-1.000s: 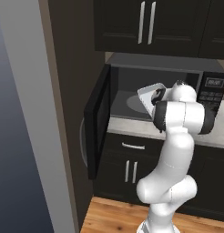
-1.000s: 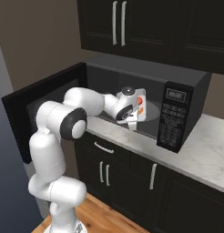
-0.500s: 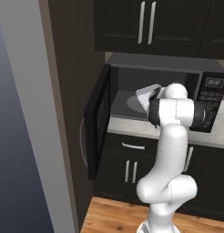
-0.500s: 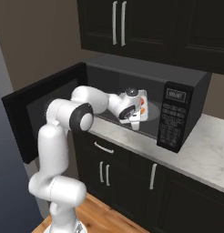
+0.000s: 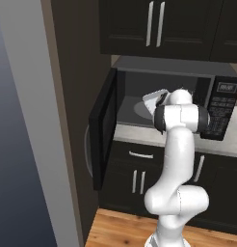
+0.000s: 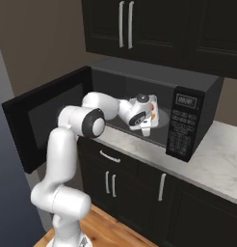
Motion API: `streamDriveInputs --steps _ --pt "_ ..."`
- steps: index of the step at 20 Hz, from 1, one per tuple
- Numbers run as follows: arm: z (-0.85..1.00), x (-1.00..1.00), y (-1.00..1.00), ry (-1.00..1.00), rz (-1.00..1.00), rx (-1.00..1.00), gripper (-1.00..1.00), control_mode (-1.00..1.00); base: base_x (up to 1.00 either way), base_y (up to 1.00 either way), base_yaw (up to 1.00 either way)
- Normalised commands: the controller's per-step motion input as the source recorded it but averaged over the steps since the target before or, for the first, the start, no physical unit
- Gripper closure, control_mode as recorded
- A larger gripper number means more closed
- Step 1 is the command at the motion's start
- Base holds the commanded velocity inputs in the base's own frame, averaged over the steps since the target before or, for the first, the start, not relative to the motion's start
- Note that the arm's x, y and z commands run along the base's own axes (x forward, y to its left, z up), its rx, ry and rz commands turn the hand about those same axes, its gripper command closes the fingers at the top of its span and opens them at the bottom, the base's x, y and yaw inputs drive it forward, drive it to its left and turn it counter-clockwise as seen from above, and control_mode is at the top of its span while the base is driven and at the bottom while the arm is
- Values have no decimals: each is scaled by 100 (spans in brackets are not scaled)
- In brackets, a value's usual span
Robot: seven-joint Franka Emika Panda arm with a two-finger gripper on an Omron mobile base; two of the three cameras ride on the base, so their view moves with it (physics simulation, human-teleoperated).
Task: Place the tupperware containing the shrimp and squash meal in the microwave. Close the microwave door and press the start button to reheat the meal.
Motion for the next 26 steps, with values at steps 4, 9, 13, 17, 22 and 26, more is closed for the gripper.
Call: streamDriveInputs --steps 4,9,13,17,22,26 --pt "0 42 -1 0 0 0 100 -100 0 0 0" --pt "0 43 0 0 0 0 100 -100 0 0 0" --pt "-1 43 -6 1 0 0 100 -100 0 0 0" --pt "0 38 -6 1 0 0 100 -100 0 0 0" --pt "0 34 0 1 0 0 -100 -100 0 0 0" --pt "-3 11 0 0 0 0 -100 -100 0 0 0"
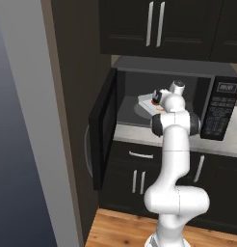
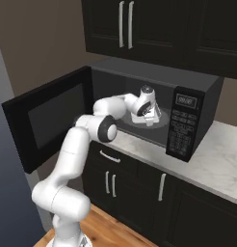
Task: Place the tupperware containing the shrimp and squash meal in the microwave. Close the microwave door and press the start button to reheat the meal.
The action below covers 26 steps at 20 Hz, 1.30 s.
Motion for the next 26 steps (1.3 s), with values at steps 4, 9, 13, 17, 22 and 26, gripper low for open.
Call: streamDriveInputs --steps 4,9,13,17,22,26 --pt "-11 -16 0 -7 0 -3 -100 -100 0 0 0" --pt "-12 -90 2 -13 0 -8 -100 -100 0 0 0" --pt "-33 -100 38 -10 2 -16 -100 -100 0 0 0" --pt "-60 -79 56 -13 3 -18 -100 -100 0 0 0" --pt "1 -90 24 -21 1 -13 -100 -100 0 0 0" --pt "41 -100 0 -18 2 -11 -100 -100 0 0 0"
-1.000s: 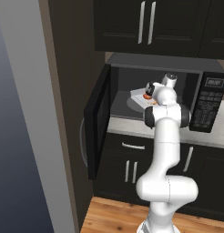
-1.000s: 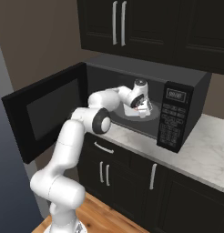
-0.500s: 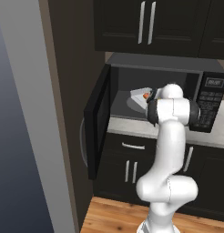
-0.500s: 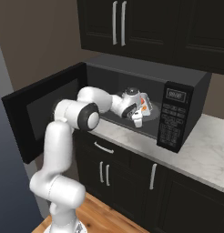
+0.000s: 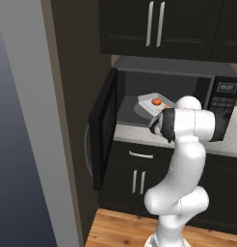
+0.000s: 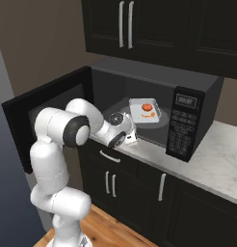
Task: Place the tupperware containing the shrimp and squash meal in the microwave. Close the microwave door and press the start button to reheat the meal.
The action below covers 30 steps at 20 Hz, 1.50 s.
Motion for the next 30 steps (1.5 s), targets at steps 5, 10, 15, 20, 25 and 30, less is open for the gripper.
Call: streamDriveInputs --steps 5,10,15,20,25,30 --pt "61 -100 0 -9 6 -8 -100 -100 0 0 0" --pt "78 -86 0 0 10 -3 -100 -100 0 0 0" --pt "100 -69 0 1 14 0 -100 -100 0 0 0" --pt "100 -58 0 15 15 -1 -100 -100 0 0 0" --pt "100 -46 0 26 15 -1 -100 -100 0 0 0" --pt "80 -43 11 36 11 -3 -100 -100 0 0 0"
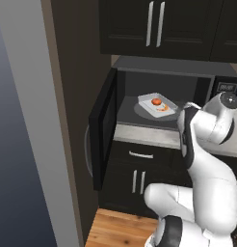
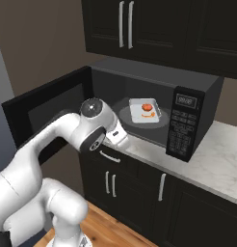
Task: Place the tupperware containing the shrimp and squash meal in the microwave. Close the microwave door and press the start button to reheat the meal.
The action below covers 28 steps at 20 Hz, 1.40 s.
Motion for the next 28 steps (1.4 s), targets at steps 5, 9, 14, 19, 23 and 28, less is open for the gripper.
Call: streamDriveInputs --steps 5,9,14,19,23,28 --pt "-1 -64 59 15 15 -12 -100 -100 0 0 0" --pt "-10 -60 88 0 26 -17 -100 -100 0 0 0" --pt "-1 -51 83 -1 24 -20 -100 -100 0 0 0" --pt "8 -43 74 -4 19 -26 -100 -100 0 0 0" --pt "38 -41 69 0 13 -31 -100 -100 0 0 0" --pt "52 -36 70 1 9 -34 -100 -100 0 0 0"
